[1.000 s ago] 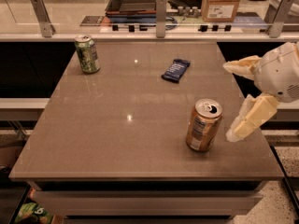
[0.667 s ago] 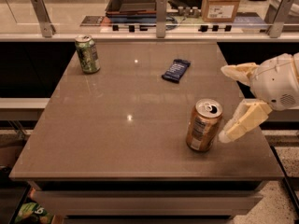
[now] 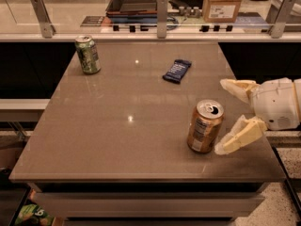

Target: Move orange can near green can

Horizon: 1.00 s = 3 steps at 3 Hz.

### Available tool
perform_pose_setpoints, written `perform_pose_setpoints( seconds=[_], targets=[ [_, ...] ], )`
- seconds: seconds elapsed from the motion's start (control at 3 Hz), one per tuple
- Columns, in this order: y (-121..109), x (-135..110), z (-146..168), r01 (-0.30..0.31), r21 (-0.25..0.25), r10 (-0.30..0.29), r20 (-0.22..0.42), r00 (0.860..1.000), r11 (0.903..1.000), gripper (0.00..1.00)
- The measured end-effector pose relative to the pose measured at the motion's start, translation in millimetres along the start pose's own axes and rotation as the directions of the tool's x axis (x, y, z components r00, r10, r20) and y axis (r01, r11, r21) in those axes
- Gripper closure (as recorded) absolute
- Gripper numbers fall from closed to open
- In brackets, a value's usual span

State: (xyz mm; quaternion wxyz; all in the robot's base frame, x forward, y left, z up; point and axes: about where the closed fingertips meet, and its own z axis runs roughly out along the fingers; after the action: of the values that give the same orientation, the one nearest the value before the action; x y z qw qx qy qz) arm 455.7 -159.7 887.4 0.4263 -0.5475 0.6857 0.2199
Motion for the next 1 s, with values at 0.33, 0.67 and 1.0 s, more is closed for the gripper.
perform_pose_setpoints(
  seconds=[0.33,0.67,1.0],
  targets=[
    [14.2,2.9,2.2,-0.026,-0.01,0.026,0.046,0.999,0.9996,0.0],
    [29.7,-9.4,5.1,-0.025,-0.026,0.028,0.108,0.994,0.9993,0.0],
    [43.8,-25.9,9.5,-0.02,-0.04,0.027,0.19,0.981,0.999,0.0]
  ],
)
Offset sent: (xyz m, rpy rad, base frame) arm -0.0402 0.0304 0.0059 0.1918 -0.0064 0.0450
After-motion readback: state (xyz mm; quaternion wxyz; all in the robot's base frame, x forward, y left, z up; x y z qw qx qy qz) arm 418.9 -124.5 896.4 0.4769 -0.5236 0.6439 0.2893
